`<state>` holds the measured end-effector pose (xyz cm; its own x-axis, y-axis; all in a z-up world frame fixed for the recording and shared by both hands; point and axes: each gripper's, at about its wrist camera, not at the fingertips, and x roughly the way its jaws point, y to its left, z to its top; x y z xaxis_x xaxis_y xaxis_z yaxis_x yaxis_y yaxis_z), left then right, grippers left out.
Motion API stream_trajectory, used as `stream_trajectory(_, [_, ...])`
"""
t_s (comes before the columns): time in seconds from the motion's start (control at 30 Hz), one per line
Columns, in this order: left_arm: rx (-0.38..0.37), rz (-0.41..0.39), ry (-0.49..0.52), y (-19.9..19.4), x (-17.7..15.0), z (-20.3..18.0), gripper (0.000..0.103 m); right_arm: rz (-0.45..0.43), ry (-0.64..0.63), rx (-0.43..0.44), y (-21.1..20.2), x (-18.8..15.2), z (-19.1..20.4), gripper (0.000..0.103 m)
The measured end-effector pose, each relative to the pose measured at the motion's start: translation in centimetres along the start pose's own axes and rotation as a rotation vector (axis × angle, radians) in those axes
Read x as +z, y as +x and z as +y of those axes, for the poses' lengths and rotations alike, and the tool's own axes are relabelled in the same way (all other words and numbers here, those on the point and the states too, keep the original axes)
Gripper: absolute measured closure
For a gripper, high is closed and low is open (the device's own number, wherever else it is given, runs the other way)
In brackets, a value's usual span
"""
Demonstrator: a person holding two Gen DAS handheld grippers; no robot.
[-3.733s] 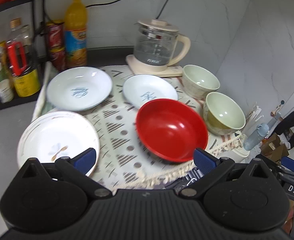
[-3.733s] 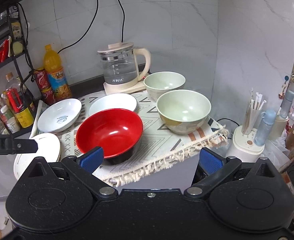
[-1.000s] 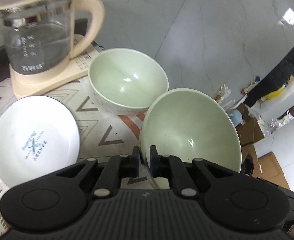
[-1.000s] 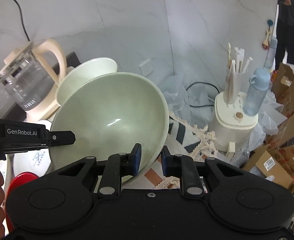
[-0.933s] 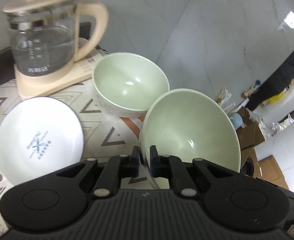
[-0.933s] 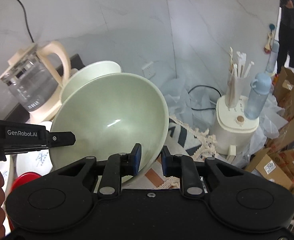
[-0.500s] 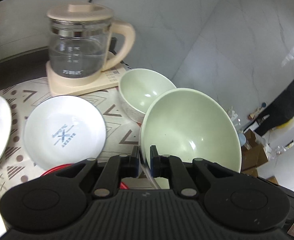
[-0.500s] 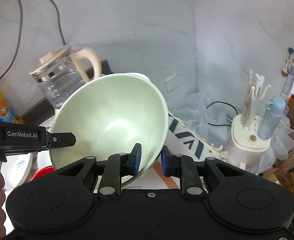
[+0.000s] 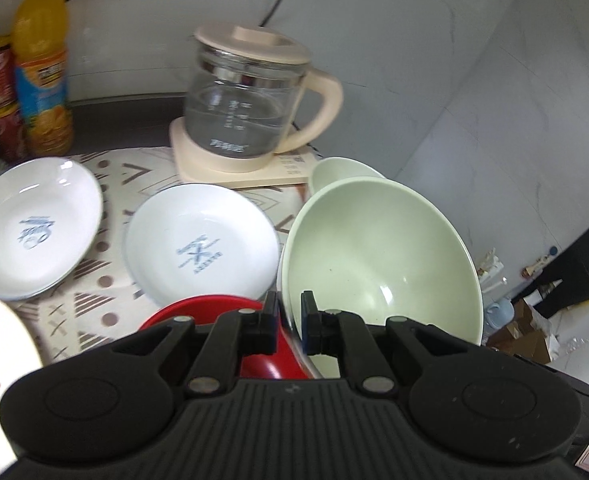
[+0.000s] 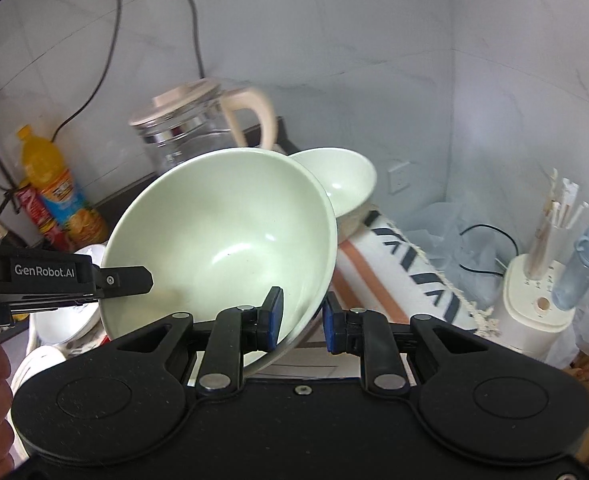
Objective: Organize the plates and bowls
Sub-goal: 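Carry the green bowl over the red bowl and lower it inside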
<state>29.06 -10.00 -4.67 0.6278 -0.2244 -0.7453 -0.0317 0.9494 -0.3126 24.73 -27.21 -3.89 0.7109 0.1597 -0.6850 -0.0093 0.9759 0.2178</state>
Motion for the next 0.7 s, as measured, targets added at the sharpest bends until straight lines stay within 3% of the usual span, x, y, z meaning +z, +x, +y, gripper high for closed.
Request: stream_trajectory(0.7, [0.129,-0.005,-0.115,-3.1,-3.2,4.6,0.094,0.071,-0.115,0.138,0.7,-2.0,4.9,0.082])
